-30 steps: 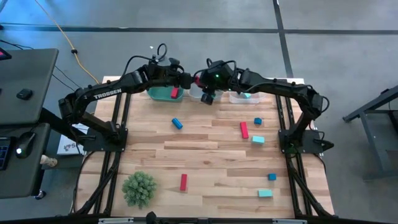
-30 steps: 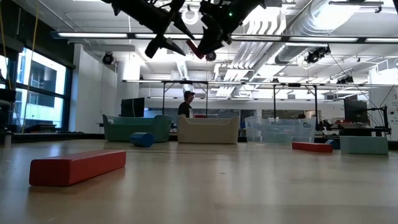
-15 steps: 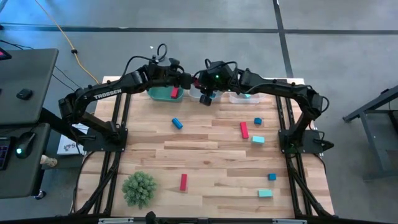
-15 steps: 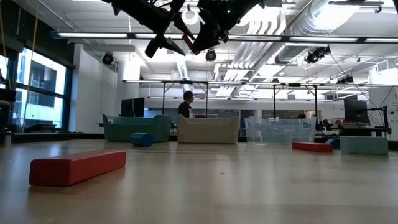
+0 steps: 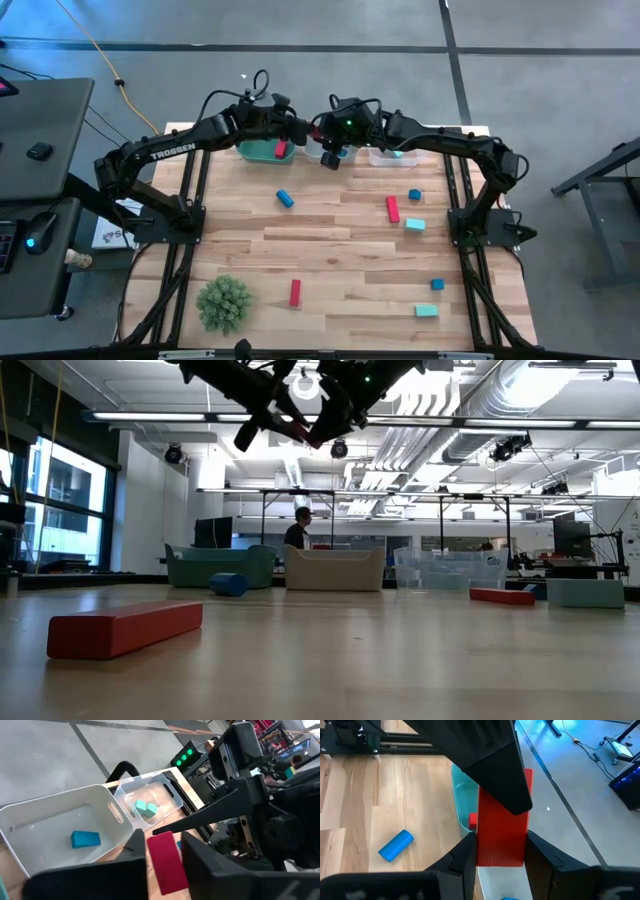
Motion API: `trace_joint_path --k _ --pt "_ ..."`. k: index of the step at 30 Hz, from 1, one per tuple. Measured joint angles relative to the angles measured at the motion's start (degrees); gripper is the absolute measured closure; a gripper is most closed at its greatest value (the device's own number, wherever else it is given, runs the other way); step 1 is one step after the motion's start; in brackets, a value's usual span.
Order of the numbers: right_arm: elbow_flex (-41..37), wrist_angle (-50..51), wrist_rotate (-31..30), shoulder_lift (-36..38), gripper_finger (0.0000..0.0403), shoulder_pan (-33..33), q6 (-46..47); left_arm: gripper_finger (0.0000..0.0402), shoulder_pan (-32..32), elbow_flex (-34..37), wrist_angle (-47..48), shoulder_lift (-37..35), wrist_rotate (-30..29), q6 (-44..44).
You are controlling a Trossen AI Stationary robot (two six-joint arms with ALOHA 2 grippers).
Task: Sort & place blocks by color
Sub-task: Put the red block into the green bin
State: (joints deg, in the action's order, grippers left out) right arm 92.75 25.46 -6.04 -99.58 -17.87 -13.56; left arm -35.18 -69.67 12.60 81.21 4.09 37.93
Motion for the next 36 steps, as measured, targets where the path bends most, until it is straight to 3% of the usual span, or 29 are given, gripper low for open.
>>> trace_joint_path --k 4,11,19,24,30,36 --pt "0.0 -0.2 -0.6 0.0 0.0296 0.0 0.0 0.0396 0.0 0.0 -0.1 0.0 -0.1 -0.3" --pt "0.0 -0.3 -0.6 0.0 0.0295 -0.1 -0.4 0.0399 0.0 0.0 -0.2 0.0 -0.3 -2.5" --pt "0.0 -0.9 -2.3 0.1 0.0225 -0.1 -1.3 0.0401 -0.2 0.1 0.5 0.1 -1.1 -5.8" --pt "0.0 -0.5 -3.3 0.1 0.0212 -0.1 -1.9 0.0401 -0.1 0.1 0.3 0.1 -2.7 -6.9" --pt "0.0 0.0 -10.6 0.2 0.0209 -0.1 -4.2 0.0401 -2.0 0.1 1.8 0.1 -6.8 -9.9" --pt "0.0 0.0 -15.5 0.5 0.0209 -0.6 -7.4 0.0401 -4.8 0.1 12.8 0.1 -14.6 -11.3"
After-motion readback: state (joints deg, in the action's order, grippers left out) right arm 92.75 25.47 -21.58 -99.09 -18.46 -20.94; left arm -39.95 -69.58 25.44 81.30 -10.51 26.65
